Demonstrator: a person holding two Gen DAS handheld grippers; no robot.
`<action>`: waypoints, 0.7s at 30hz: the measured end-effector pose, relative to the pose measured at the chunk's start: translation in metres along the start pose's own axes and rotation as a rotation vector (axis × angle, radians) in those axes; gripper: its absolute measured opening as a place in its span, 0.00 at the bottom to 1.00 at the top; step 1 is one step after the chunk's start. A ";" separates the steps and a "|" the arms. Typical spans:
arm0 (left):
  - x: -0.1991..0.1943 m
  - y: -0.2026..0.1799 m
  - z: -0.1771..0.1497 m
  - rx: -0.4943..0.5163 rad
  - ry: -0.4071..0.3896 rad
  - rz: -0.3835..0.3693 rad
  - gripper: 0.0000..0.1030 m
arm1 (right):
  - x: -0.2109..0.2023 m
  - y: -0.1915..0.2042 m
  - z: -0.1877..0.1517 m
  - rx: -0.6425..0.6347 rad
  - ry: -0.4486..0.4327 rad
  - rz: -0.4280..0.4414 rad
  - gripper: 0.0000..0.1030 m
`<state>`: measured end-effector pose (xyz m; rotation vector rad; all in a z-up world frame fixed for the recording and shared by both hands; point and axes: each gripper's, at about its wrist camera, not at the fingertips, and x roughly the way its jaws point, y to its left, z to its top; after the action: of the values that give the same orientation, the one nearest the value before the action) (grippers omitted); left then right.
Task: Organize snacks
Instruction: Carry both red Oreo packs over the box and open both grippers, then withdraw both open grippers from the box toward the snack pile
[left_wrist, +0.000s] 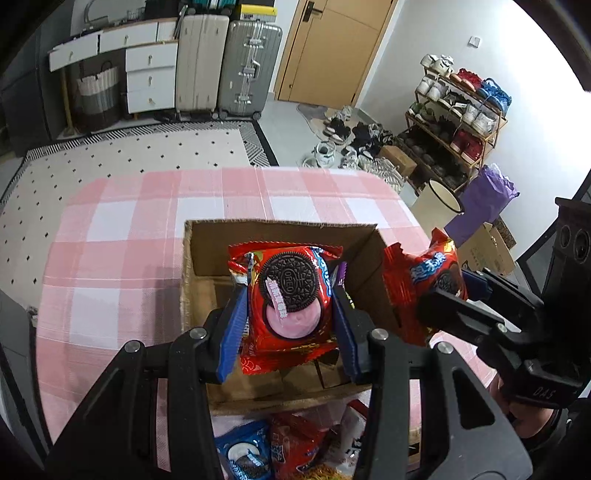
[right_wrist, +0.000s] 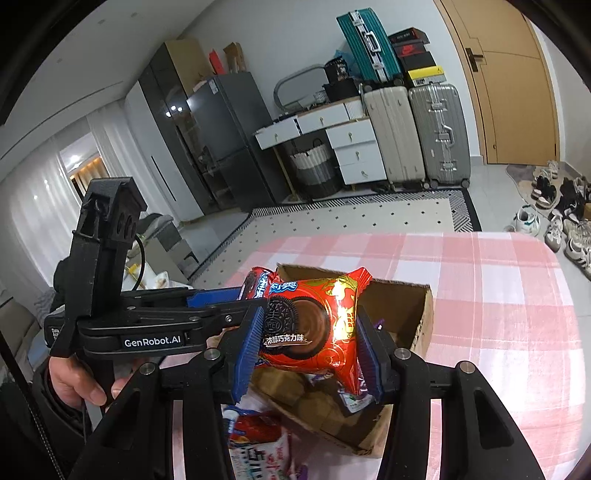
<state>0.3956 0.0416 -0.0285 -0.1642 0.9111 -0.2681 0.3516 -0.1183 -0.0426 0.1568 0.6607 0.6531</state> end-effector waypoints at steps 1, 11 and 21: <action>0.006 0.001 0.000 0.000 0.008 -0.001 0.40 | 0.003 -0.002 -0.002 -0.001 0.006 -0.005 0.47; 0.028 0.000 0.000 0.013 0.023 0.012 0.59 | 0.013 -0.016 -0.007 0.005 -0.005 -0.036 0.49; -0.008 -0.012 -0.017 0.007 -0.018 0.039 0.71 | -0.034 -0.010 -0.010 0.010 -0.076 -0.037 0.67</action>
<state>0.3761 0.0319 -0.0297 -0.1418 0.8944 -0.2330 0.3303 -0.1481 -0.0362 0.1776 0.5925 0.6052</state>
